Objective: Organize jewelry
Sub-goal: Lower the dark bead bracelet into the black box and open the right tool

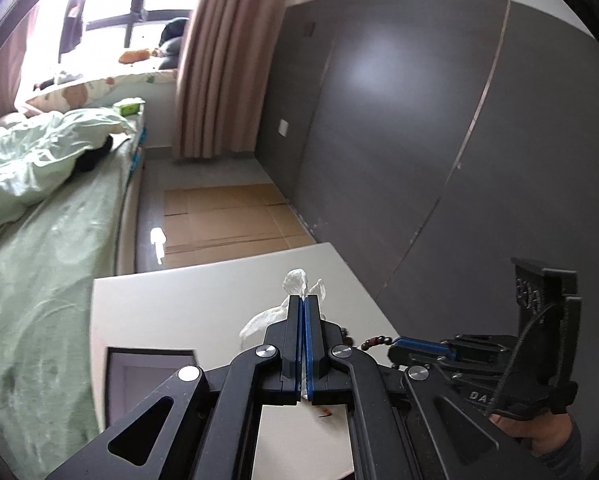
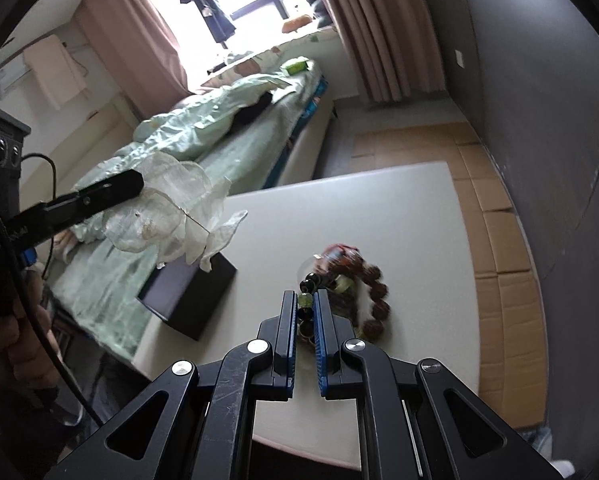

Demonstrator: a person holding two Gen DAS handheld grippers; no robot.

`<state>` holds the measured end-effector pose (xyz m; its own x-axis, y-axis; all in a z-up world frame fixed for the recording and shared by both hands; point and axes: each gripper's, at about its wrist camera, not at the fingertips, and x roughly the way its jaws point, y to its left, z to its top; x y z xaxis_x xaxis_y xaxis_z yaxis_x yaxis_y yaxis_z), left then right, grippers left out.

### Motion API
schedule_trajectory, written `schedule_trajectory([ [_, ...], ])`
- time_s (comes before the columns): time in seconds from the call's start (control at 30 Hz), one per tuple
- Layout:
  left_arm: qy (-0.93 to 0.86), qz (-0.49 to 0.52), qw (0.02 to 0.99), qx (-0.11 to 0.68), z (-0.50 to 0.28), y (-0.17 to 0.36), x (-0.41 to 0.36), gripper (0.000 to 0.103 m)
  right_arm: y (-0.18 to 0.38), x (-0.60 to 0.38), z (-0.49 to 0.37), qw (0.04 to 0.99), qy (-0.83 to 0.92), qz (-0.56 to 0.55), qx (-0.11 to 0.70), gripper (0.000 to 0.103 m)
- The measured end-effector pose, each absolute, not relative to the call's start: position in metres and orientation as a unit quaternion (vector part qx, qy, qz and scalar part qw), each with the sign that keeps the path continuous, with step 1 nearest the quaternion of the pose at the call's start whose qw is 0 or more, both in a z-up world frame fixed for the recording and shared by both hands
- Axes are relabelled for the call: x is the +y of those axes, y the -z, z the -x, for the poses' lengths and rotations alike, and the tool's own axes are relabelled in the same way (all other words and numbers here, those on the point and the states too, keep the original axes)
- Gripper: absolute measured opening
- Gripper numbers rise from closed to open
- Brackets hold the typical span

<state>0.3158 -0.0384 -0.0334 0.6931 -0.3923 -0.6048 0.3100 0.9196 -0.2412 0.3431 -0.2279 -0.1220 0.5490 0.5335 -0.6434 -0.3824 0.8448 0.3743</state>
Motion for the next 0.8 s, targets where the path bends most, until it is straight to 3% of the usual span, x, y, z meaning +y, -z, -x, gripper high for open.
schedule_trajectory([
  [0.37,0.133,0.090,0.923,0.351,-0.315,0.053,0.024,0.000,0.098,-0.175,-0.342,0.873,-0.298,-0.072,0.380,0.009],
  [0.63,0.099,0.115,0.899,0.410,-0.327,0.087,0.054,0.005,0.099,-0.145,-0.343,0.865,-0.311,-0.063,0.390,0.009],
  [0.67,0.094,0.116,0.896,0.418,-0.328,0.091,0.058,0.011,0.099,-0.141,-0.344,0.863,-0.313,-0.063,0.391,0.009],
  [0.73,0.085,0.123,0.893,0.424,-0.325,0.096,0.069,0.036,0.099,-0.134,-0.344,0.860,-0.319,-0.063,0.393,0.009],
  [0.77,0.081,0.125,0.895,0.420,-0.320,0.096,0.073,0.062,0.099,-0.129,-0.345,0.859,-0.323,-0.063,0.393,0.009],
  [0.8,0.073,0.127,0.900,0.410,-0.314,0.094,0.080,0.080,0.099,-0.125,-0.345,0.857,-0.326,-0.062,0.394,0.009],
])
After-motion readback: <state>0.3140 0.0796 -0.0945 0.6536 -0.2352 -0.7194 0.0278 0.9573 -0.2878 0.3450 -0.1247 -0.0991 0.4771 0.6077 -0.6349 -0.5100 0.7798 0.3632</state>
